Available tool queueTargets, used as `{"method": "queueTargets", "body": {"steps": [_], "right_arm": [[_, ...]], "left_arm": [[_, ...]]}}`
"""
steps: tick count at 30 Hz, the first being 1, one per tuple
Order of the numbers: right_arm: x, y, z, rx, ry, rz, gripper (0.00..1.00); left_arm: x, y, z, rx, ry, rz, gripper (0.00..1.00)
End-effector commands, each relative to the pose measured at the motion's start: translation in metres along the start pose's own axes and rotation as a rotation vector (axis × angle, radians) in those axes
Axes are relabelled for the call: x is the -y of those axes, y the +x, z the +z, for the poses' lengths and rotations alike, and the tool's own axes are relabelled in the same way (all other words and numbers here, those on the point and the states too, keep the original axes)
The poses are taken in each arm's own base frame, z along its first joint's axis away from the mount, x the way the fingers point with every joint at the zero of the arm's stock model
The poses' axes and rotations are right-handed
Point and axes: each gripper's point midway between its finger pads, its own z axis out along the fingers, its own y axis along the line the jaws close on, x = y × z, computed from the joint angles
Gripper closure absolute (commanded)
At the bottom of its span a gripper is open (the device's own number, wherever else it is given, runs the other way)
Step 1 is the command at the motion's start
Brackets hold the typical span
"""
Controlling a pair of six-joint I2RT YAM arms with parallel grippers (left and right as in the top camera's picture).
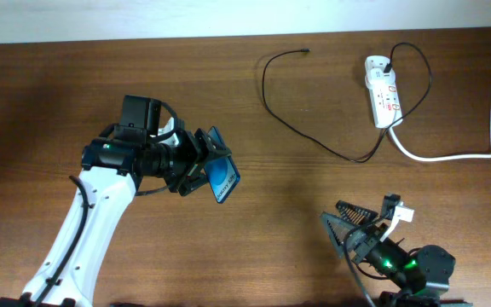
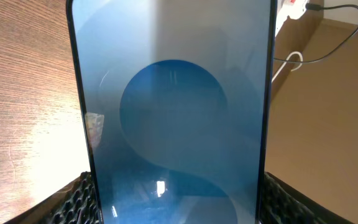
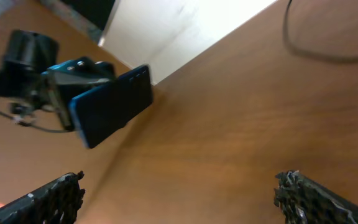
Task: Plug charger to phone and switch on socket
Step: 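Move the right gripper toward the phone held by the left gripper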
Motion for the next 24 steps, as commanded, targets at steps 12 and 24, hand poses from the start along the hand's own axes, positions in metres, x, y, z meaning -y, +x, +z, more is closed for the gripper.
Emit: {"method": "queueTargets", "body": {"steps": [12,24], "right_arm": [[-0.073,0.012,-0.013,-0.16,-0.296,-0.021,0.02],[-0.048,-0.044,0.013,-0.074,-0.12,0.079,0.02]], "left_arm": [[0.002,-0.017,-0.01,0.106,-0.043,0.256,0.61],[-0.004,-0.026,-0.011,0.148,-0.088,0.284,0.6]]}}
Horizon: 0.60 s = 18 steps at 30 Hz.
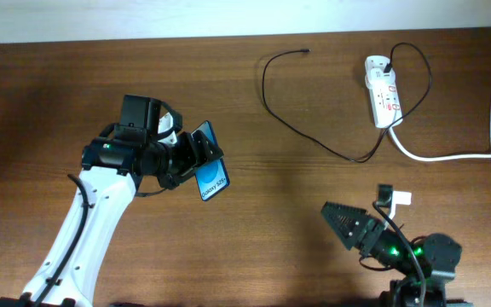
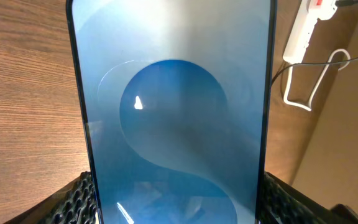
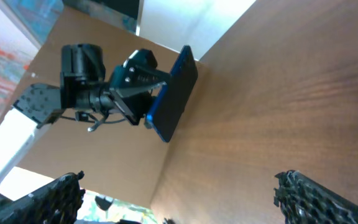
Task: Plug charger to phone and switch on socket
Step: 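Move the right gripper toward the phone held by the left gripper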
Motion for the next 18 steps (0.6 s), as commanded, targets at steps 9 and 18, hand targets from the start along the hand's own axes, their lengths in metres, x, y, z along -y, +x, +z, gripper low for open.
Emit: {"method": "queueTargets", "body": {"steps": [9,18], "right_arm": [[-0.009,-0.067,0.036,-0.04,0.079,-0.126,0.02],[0.01,-0.047,0.096,-0.191,0.26,-0.323,0.02]], "left_arm": [[0.013,-0.009,-0.01,0.044,0.039,0.049,0.59],[0.014,-0.01,-0.01,0.048,0.042,0.052,0.57]]}}
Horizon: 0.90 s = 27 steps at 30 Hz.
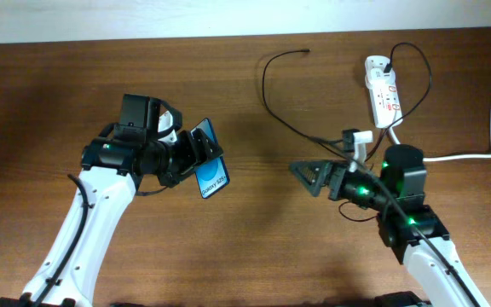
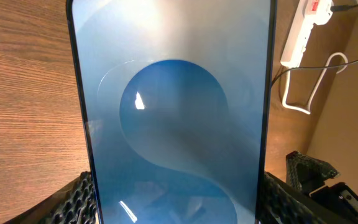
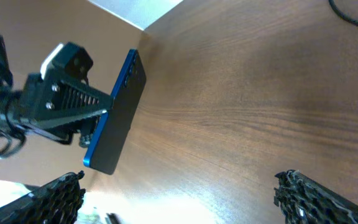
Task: Plug charger to phone and switch on socket
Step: 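Move the right gripper toward the phone held by the left gripper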
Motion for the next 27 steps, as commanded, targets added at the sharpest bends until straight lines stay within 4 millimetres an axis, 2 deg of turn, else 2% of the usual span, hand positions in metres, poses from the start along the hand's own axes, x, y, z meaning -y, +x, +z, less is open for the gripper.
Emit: {"method": "queueTargets", "body": {"steps": [1,4,7,8,11,13,15,19,24,27], "right_arm": [[-0.016,-0.001,0.011,0.01,0.02,-0.156,0.02],[-0.047,0.021,0.026,-0.052,-0.069,-0.222,0.02],[-0.081,0.03,0.034,-0.052,-0.175,-0.309,0.02],[-0.086,0.031,0.036,-0.043,-0.181,-0.321,0.02],[-0.085,0.028,0.044,0.009,-0.112,-0.338,0.02],[-0.093,0.029,0.046,0.02,-0.131,-0.357,0.02],[-0.096,0.022,0.048,0.056,-0.136,-0.372,0.02],[-0.08,0.013,0.061,0.091,-0.076,-0.363,0.02],[-0.079,0.003,0.08,0.134,-0.121,-0.287,0.01],[-0.075,0.003,0.086,0.134,-0.122,-0.284,0.01]], "left_arm": [[0.012,-0.006,-0.01,0.03,0.038,0.042,0.57],[0.016,-0.011,-0.01,0.048,0.053,0.028,0.57],[0.022,-0.017,-0.011,0.071,0.077,-0.033,0.57],[0.023,-0.019,-0.011,0.077,0.084,-0.06,0.57],[0.028,-0.023,-0.012,0.086,0.108,-0.176,0.56],[0.031,-0.026,-0.012,0.094,0.122,-0.219,0.55],[0.034,-0.025,-0.013,0.085,0.139,-0.246,0.55],[0.037,-0.026,-0.013,0.082,0.152,-0.275,0.53],[0.038,-0.027,-0.013,0.086,0.156,-0.284,0.53],[0.038,-0.028,-0.013,0.088,0.157,-0.283,0.53]]}}
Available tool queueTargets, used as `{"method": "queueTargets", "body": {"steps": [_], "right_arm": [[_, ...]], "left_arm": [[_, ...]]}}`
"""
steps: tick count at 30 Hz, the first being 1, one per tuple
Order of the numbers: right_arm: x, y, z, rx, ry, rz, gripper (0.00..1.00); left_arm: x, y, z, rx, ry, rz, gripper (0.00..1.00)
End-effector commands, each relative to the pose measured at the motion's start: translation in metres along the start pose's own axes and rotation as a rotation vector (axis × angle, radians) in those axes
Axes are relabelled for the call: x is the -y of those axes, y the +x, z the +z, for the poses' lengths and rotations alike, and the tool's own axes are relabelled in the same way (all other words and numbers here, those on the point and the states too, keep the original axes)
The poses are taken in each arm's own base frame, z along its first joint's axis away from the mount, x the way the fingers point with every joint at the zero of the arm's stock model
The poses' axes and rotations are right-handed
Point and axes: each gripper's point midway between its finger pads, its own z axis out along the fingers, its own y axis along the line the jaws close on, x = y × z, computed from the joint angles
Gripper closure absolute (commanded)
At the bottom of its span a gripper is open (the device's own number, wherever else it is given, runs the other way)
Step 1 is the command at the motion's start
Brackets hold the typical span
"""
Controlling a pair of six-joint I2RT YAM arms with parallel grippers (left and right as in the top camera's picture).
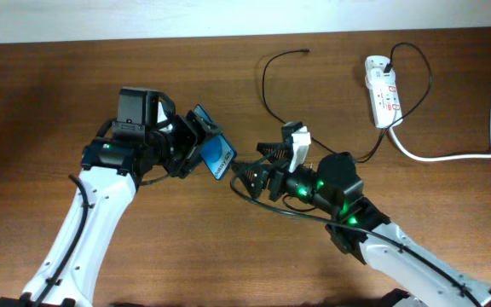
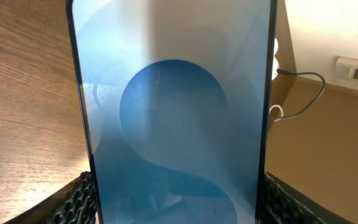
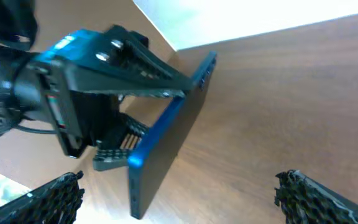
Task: Plug charger to phone and switch on socket
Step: 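Move the right gripper toward the phone held by the left gripper, then grasp the phone's edge with the right gripper beside the left gripper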
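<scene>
My left gripper (image 1: 196, 147) is shut on a blue phone (image 1: 215, 155), holding it tilted above the table at centre left. In the left wrist view the phone's screen (image 2: 173, 124) fills the picture between the fingers (image 2: 73, 199). My right gripper (image 1: 245, 175) is open and empty, pointing left, just off the phone's free end. The right wrist view shows the phone edge-on (image 3: 166, 143) ahead of its wide-apart fingertips (image 3: 316, 196). The black charger cable lies with its free plug (image 1: 305, 51) at the back and runs to the white power strip (image 1: 383, 89).
The charger cable loops across the table (image 1: 271, 102) behind my right arm. The strip's thick white lead (image 1: 484, 128) runs off the right edge. A pale wall borders the table's far edge (image 1: 228, 17).
My right arm has moved left from the table's middle right to just beside the phone's free end, still open. The left gripper has shifted the phone slightly up and toward it.
First the left gripper held the phone aloft while my open right gripper sat low at the front right edge. Then the phone was turned and the right arm stayed there. Later the right arm stood at mid-table pointing left, and now it is at the phone.
</scene>
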Motion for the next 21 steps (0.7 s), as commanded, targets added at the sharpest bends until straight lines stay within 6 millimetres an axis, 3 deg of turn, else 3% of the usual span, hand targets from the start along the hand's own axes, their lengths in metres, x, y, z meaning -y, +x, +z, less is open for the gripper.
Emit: {"method": "queueTargets", "body": {"steps": [1,12,17,21], "right_arm": [[-0.003,-0.005,0.004,0.012,-0.005,0.012,0.01],[0.006,-0.017,0.004,0.085,0.063,0.037,0.0],[0.001,-0.012,0.015,0.154,0.146,0.02,0.0],[0.0,-0.014,0.024,0.184,0.116,0.011,0.0]], "left_arm": [[0.016,-0.003,-0.009,0.019,0.048,0.014,0.53],[0.02,-0.019,-0.01,0.1,0.055,-0.017,0.52],[0.024,-0.022,-0.011,0.114,0.066,-0.008,0.51],[0.024,-0.022,-0.011,0.114,0.068,-0.007,0.51]]}}
